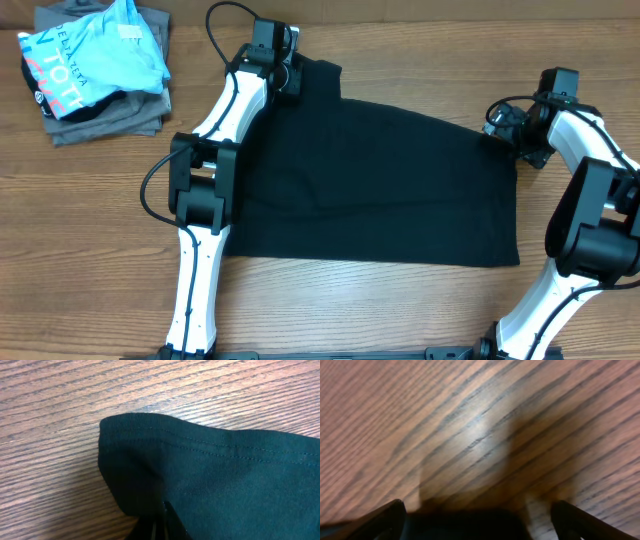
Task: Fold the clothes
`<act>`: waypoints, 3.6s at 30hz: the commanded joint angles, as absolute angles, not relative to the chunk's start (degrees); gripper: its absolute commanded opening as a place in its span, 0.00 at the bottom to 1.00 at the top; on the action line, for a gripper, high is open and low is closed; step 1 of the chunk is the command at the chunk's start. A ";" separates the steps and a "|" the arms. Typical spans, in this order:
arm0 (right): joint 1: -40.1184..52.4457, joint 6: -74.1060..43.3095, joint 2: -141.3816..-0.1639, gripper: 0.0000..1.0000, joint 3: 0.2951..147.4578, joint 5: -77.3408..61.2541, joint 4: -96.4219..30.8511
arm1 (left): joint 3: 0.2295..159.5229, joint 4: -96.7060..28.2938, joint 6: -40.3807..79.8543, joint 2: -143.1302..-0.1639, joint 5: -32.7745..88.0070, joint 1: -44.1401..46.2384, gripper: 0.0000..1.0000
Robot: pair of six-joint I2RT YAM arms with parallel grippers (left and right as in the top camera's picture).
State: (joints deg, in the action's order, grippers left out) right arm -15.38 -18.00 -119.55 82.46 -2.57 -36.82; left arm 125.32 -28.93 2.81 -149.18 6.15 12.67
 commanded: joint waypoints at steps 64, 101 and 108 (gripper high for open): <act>-20.27 -30.72 -109.27 0.04 86.02 -2.61 -48.86 | 126.08 -66.57 0.47 -128.22 5.32 10.28 0.04; -20.34 -40.75 -106.50 0.04 85.91 -0.45 -72.36 | 114.21 -88.31 5.63 -128.11 2.52 10.70 0.04; -20.34 -40.99 -105.65 0.04 85.89 2.98 -74.94 | 114.08 -91.70 6.90 -128.09 -0.43 12.14 0.04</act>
